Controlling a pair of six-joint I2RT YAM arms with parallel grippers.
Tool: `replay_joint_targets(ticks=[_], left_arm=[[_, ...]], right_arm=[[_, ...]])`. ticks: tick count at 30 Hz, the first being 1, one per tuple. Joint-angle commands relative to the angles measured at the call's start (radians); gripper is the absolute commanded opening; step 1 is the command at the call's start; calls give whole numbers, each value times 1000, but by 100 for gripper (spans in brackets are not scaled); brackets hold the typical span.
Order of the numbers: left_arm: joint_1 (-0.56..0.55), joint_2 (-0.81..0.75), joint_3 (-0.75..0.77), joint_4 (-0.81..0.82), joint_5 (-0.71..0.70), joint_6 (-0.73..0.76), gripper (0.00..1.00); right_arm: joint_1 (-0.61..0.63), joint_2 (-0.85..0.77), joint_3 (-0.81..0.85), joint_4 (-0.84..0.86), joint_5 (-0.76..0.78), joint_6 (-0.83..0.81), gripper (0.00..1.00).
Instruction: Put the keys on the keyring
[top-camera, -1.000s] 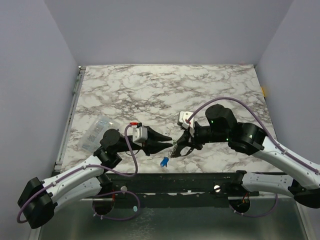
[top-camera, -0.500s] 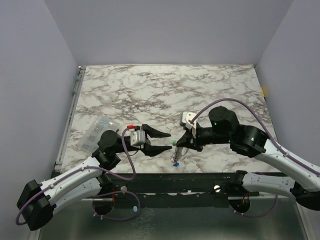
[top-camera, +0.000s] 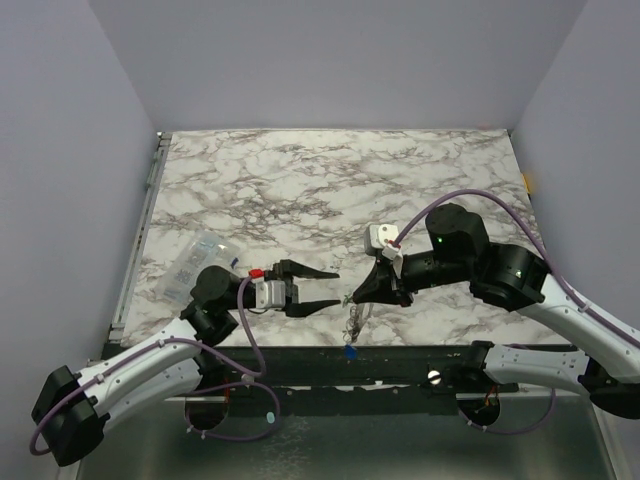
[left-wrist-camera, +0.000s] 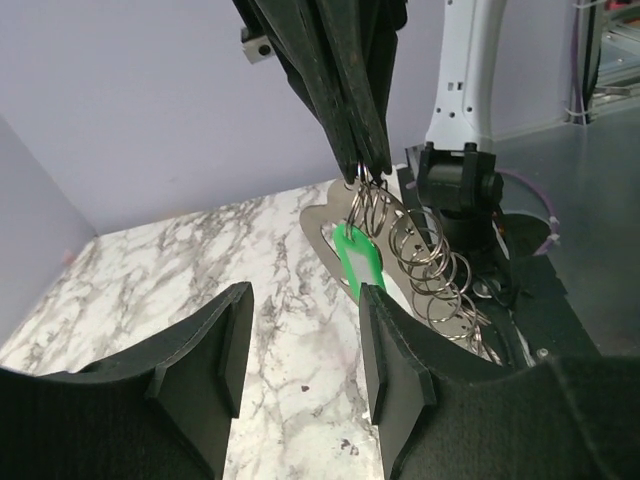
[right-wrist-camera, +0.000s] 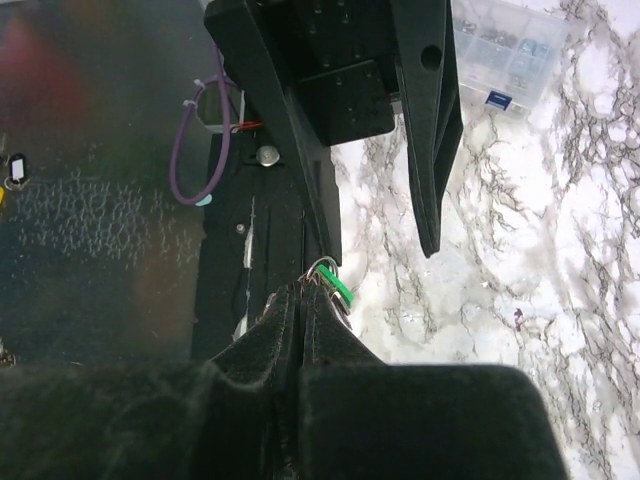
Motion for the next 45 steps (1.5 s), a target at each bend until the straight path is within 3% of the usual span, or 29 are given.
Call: replay_joint_targets(ticks=[1,12,26,32,45], left_arm=[[-4,34,6,12,110,8,53],[-23,64,11,14,137,16,55],[-44,111,10,132,2,-34,33],[-45,103,1,147,-15,-47,0],[-45,49,-25,152,-79,-27,0]], right_arm=[[2,-4,23,1,-23,-2,1],[2,3,31,14,-12,1,1],[2,18,33,23,-39,10,1],[2,-2,21,64,-6,27,1],[2,-124,-55,264,204,135,1]])
